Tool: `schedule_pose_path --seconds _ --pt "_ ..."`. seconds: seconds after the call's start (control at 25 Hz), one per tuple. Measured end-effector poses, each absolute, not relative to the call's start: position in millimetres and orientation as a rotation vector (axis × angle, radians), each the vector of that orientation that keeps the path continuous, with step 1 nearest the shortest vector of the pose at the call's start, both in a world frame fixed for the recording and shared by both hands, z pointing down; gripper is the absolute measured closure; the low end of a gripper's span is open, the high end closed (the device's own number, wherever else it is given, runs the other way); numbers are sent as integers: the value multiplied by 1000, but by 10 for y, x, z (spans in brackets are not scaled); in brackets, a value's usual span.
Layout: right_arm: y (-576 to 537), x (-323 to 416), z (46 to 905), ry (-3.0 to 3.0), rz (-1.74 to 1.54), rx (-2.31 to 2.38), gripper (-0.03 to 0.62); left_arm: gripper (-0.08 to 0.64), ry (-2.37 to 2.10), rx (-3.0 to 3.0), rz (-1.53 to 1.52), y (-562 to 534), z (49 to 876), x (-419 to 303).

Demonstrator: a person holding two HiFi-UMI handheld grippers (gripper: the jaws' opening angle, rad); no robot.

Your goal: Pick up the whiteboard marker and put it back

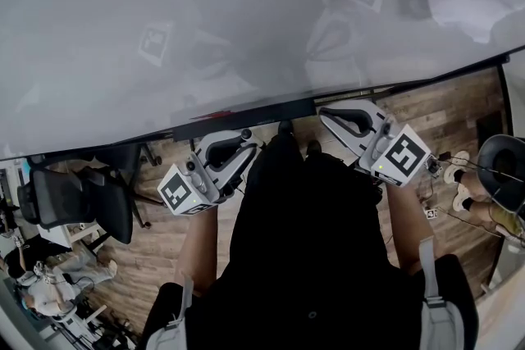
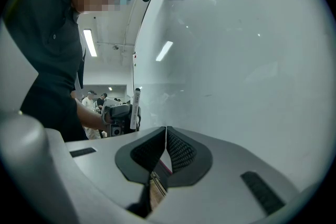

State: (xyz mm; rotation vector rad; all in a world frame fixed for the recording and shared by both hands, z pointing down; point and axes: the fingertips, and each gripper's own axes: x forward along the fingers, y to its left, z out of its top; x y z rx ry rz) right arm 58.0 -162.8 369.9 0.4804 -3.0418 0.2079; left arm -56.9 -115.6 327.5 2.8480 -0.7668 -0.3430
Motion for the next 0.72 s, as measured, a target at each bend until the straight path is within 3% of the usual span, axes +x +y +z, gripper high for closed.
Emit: schedule_pose_path --seconds 0.72 --pt "-1656 705 3756 -3044 214 534 572 489 -834 2929 -284 -1292 3120 -610"
